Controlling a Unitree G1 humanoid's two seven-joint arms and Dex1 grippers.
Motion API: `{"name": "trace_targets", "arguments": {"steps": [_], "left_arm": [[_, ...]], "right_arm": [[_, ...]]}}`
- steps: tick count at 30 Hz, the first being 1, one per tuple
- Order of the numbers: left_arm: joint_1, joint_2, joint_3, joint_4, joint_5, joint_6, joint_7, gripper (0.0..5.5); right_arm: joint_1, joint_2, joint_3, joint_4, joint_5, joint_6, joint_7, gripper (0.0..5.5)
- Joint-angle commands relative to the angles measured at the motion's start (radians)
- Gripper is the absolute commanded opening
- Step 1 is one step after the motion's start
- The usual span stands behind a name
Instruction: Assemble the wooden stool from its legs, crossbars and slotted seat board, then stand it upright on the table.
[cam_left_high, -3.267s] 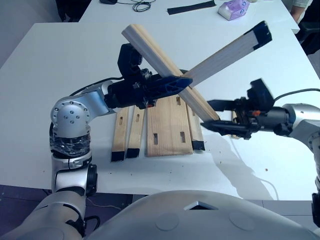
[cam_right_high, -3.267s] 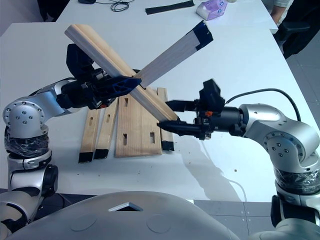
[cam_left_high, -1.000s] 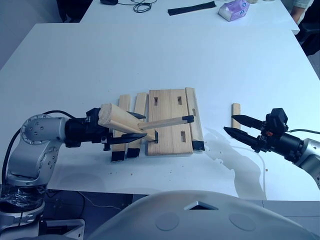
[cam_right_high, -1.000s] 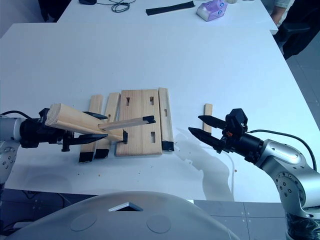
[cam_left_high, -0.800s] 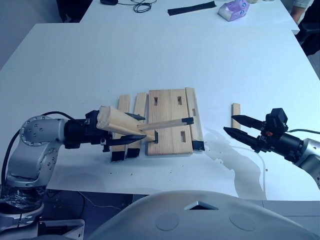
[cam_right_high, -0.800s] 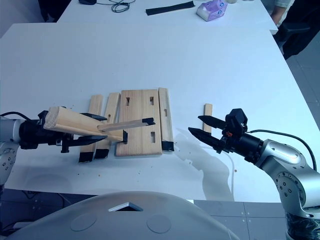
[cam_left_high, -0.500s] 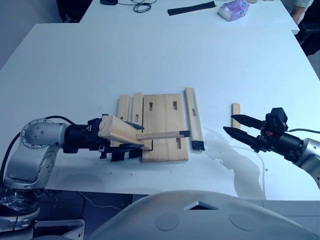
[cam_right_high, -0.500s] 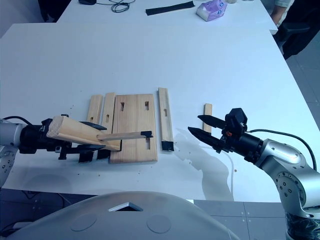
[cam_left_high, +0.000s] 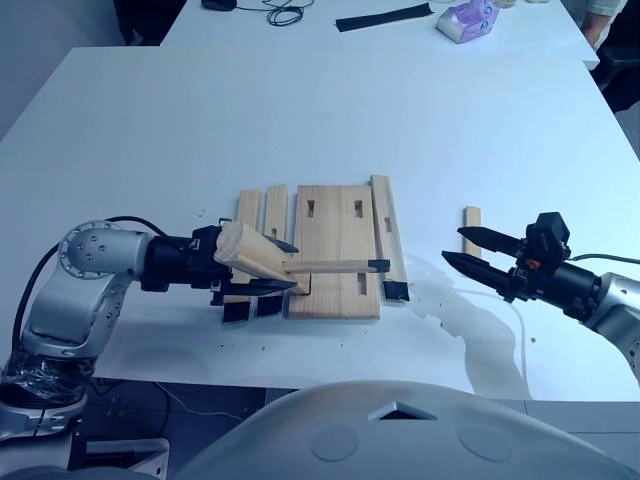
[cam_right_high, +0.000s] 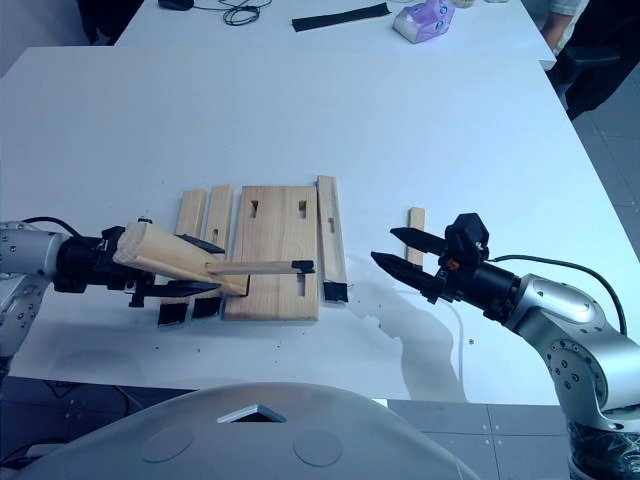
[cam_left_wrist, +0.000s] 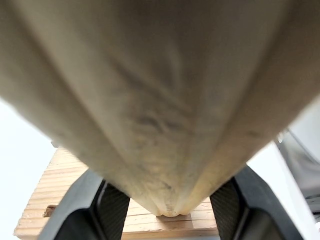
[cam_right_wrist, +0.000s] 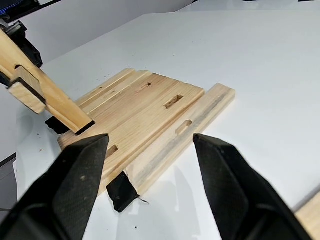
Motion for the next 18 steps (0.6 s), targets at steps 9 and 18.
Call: {"name": "trace_targets", "arguments": {"steps": [9,18], "left_arm": [[-0.003,0.058,-0.102,0.072,0.11,0.064,0.046,2.06],[-0.158,0.037,-0.173,0.123,0.063,0.266,0.099,2.06]], "right_arm": [[-0.003,-0.01,0.013,0.002,-0.018,0.008,-0.021,3.09],[-0.025,-0.007,0.038,0.009,-0.03,0.008,-0.026,3.09]]}}
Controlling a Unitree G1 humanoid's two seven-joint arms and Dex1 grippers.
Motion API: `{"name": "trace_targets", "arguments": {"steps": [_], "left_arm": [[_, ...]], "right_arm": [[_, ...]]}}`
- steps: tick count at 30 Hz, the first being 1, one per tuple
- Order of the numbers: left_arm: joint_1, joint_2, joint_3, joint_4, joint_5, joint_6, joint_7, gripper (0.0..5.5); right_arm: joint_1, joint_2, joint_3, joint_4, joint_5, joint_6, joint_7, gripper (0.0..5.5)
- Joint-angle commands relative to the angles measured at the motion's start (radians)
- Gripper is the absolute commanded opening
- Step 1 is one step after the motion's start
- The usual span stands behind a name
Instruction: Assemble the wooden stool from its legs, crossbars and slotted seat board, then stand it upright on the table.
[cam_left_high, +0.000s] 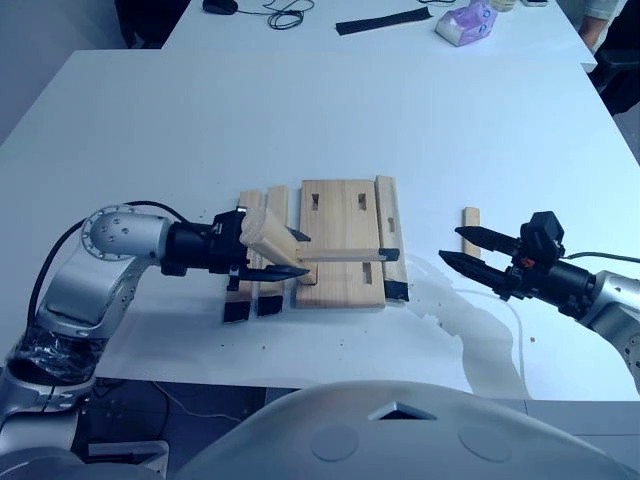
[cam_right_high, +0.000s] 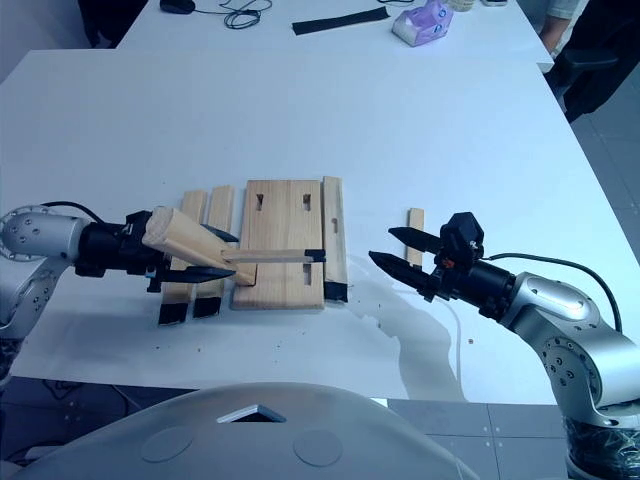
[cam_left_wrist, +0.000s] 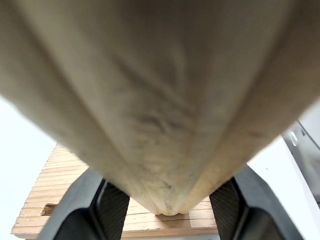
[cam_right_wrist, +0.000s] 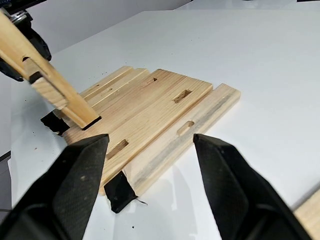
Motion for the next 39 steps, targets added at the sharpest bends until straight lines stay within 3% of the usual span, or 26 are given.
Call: {"name": "trace_targets", "arguments": {"steps": [1,10,11,19,27,31,39], "left_arm": [[0.008,0.013,-0.062,0.108,0.095,0.091,0.023,2.06],[0.011,-0.012,-0.092,0.218,0.157,-0.024,0.061,2.06],[0.0,-0.018,-0.096,0.229,0.17,-0.03,0.075,2.4],[-0.005,-0.07,-0.075,0.308,0.29,-0.142,0.141,3.57],[0.045,-0.03,0.031,0.257,0.232,-0.068,0.125,3.57],[0.082,-0.009,0.132,0.192,0.178,0.079,0.182,3.57],[0.176,-0.007,0.319,-0.084,0.02,0.723,0.471,3.57]], "right_arm": [[-0.017,-0.008,0.012,0.006,-0.01,0.006,-0.005,3.09],[-0.019,-0.017,0.026,0.013,-0.024,0.001,0.002,3.09],[-0.017,-0.015,0.025,0.012,-0.025,0.001,0.002,3.09],[-0.002,-0.004,0.037,0.003,-0.037,-0.004,-0.004,3.09],[0.042,0.007,0.024,-0.021,-0.044,-0.014,-0.014,3.09],[0.101,0.023,0.002,-0.047,-0.05,-0.03,-0.028,3.09],[0.18,0.053,-0.02,-0.085,-0.061,-0.059,-0.062,3.09]]}}
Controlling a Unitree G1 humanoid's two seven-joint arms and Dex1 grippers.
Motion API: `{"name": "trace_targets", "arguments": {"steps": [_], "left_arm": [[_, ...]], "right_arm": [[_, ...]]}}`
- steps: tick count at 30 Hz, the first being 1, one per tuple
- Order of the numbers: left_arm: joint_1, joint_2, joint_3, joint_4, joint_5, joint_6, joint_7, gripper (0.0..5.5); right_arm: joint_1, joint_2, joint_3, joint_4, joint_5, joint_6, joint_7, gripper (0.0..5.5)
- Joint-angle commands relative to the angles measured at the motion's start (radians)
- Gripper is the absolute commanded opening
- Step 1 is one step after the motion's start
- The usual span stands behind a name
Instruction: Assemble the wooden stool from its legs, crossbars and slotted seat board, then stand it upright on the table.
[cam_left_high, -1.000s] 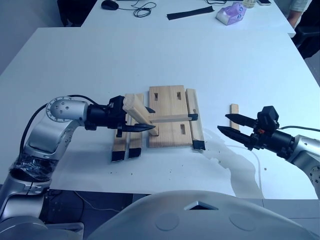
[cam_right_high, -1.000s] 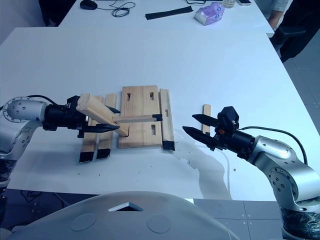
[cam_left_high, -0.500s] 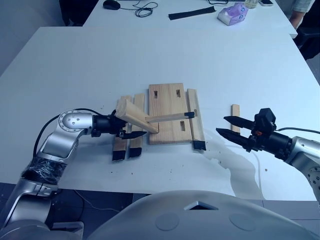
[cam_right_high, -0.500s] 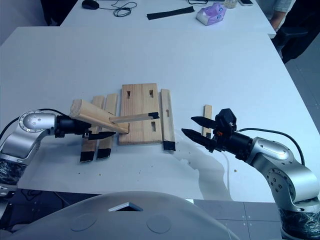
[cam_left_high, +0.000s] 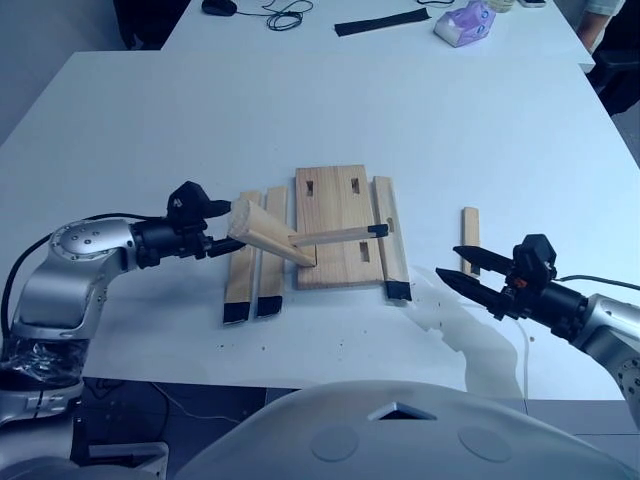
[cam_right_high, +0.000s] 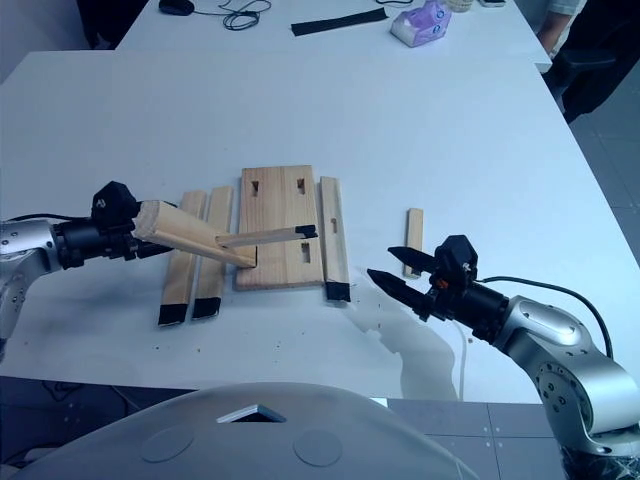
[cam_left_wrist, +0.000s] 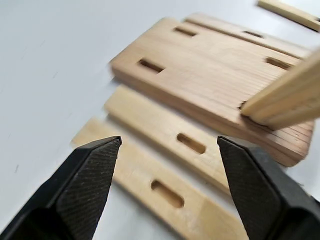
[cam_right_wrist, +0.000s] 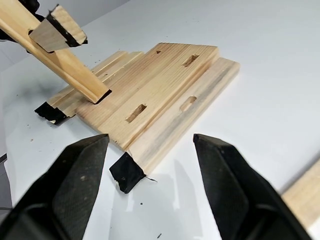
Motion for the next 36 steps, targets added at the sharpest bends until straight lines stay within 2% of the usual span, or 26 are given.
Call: {"name": "trace_targets", "arguments": {"steps": [1,5,12,21,29,36], "left_arm": [[0.023,-0.015,0.087,-0.156,-0.105,0.379,0.161,3.57],[-0.056,-0.116,0.166,-0.221,-0.195,0.696,0.279,3.57],[-0.04,-0.218,0.215,-0.295,-0.176,0.888,0.403,3.57],[0.057,-0.175,0.178,-0.323,-0.151,0.853,0.418,3.57],[0.104,-0.191,0.151,-0.3,-0.145,0.826,0.431,3.57],[0.035,-0.075,0.09,-0.146,-0.094,0.691,0.388,3.57]], "right_arm": [[0.028,0.01,-0.008,-0.026,-0.021,-0.018,-0.019,3.09],[0.035,0.013,-0.003,-0.03,-0.024,-0.024,-0.028,3.09],[0.032,0.004,-0.005,-0.028,-0.022,-0.022,-0.022,3.09],[0.046,0.018,0.003,-0.037,-0.025,-0.024,-0.035,3.09],[0.041,0.02,0.013,-0.03,-0.028,-0.028,-0.037,3.09],[0.053,0.029,0.02,-0.036,-0.034,-0.036,-0.047,3.09]]}}
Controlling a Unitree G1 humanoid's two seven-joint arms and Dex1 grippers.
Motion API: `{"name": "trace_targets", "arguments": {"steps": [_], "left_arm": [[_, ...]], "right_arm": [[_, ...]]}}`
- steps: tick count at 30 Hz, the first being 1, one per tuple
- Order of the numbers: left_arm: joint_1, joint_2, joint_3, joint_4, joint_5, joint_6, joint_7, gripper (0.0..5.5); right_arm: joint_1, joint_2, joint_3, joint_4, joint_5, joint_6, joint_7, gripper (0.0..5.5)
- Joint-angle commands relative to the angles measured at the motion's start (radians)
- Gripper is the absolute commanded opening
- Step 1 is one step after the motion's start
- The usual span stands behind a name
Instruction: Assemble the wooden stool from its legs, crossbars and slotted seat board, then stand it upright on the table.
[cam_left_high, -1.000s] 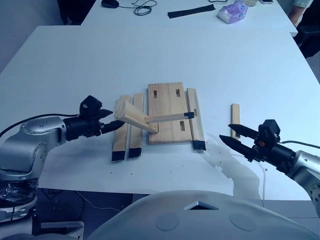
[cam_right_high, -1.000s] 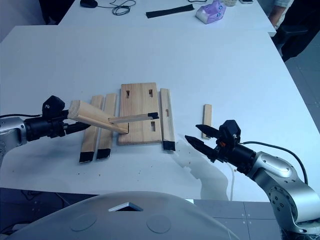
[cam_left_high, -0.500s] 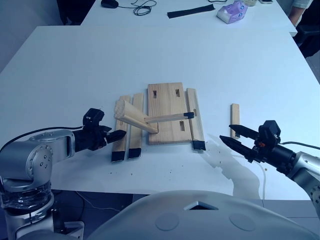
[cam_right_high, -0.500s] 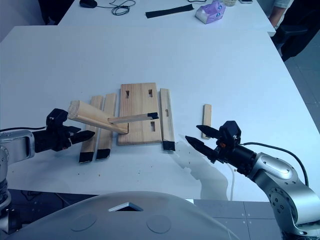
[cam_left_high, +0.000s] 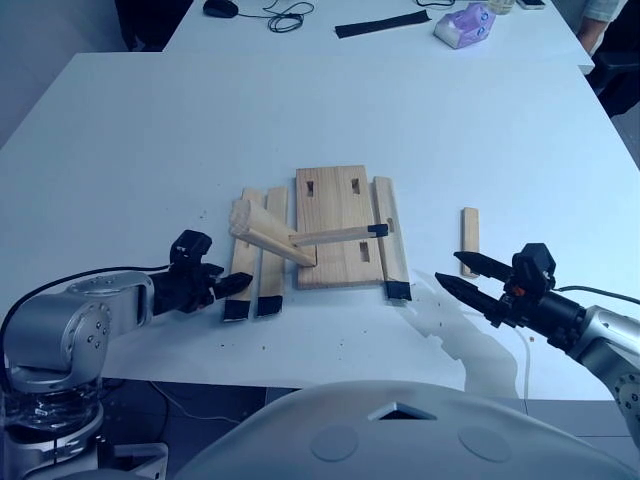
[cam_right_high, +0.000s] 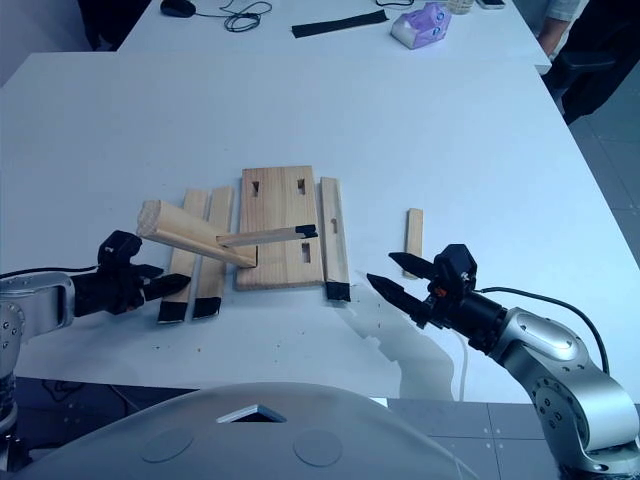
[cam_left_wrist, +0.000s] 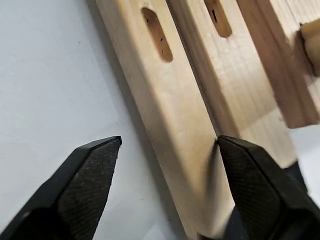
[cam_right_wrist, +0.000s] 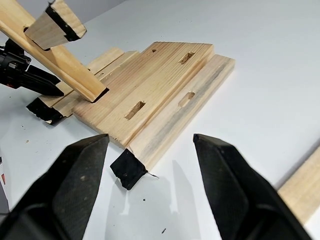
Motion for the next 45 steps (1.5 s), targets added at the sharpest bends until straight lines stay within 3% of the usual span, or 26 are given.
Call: {"name": "trace_targets", "arguments": {"steps": [1,7,15,28,38,45], "left_arm": [[-0.047,0.096,-0.053,0.116,0.057,-0.08,-0.031,3.57],[-0.159,0.163,-0.122,0.26,0.092,-0.171,-0.098,3.57],[-0.308,0.102,-0.095,0.341,0.042,-0.09,-0.098,3.57],[-0.196,0.265,-0.165,0.224,0.057,-0.223,-0.255,3.57],[-0.159,0.279,-0.162,0.236,0.07,-0.233,-0.261,3.57],[-0.242,0.298,-0.197,0.32,0.102,-0.27,-0.283,3.57]], "right_arm": [[0.009,0.007,0.002,-0.011,-0.017,-0.011,-0.012,3.09],[0.013,0.014,0.014,-0.013,-0.028,-0.018,-0.016,3.09],[0.007,0.004,0.015,-0.006,-0.035,-0.019,-0.008,3.09],[0.039,0.028,0.02,-0.021,-0.046,-0.032,-0.03,3.09],[0.061,0.051,0.035,-0.032,-0.065,-0.047,-0.043,3.09],[0.08,0.061,0.044,-0.041,-0.074,-0.058,-0.054,3.09]]}}
